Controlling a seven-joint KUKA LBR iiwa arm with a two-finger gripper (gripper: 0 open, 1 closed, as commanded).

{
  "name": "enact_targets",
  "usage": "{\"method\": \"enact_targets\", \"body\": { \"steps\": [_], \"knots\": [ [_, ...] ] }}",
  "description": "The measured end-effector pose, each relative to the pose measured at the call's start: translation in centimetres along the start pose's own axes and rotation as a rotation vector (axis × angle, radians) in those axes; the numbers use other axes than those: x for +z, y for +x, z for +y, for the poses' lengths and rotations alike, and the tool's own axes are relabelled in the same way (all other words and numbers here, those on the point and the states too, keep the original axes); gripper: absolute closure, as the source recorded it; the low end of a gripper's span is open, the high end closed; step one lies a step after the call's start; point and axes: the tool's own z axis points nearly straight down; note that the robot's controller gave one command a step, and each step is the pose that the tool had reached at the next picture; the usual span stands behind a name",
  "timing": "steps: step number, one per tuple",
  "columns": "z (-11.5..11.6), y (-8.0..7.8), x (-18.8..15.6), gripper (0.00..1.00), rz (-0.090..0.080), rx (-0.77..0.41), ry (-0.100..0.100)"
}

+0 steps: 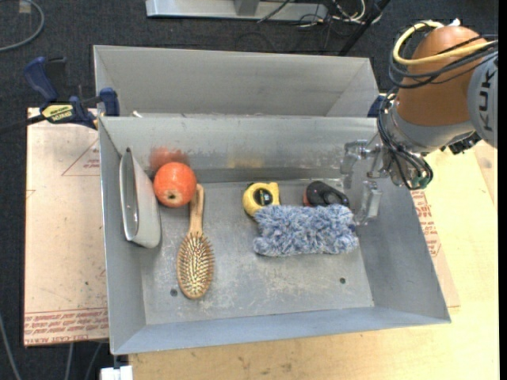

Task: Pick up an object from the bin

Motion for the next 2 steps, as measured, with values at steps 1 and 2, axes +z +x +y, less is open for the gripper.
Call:
{"method": "enact_targets", "body": {
  "steps": [1, 2],
  "knots": [
    [0.0, -0.1, -0.5, 0.0, -0.007, -0.002, 0.001],
    [0.4, 0.5, 2.8, 0.0, -0.01, -0.078, 0.002]
  ]
}}
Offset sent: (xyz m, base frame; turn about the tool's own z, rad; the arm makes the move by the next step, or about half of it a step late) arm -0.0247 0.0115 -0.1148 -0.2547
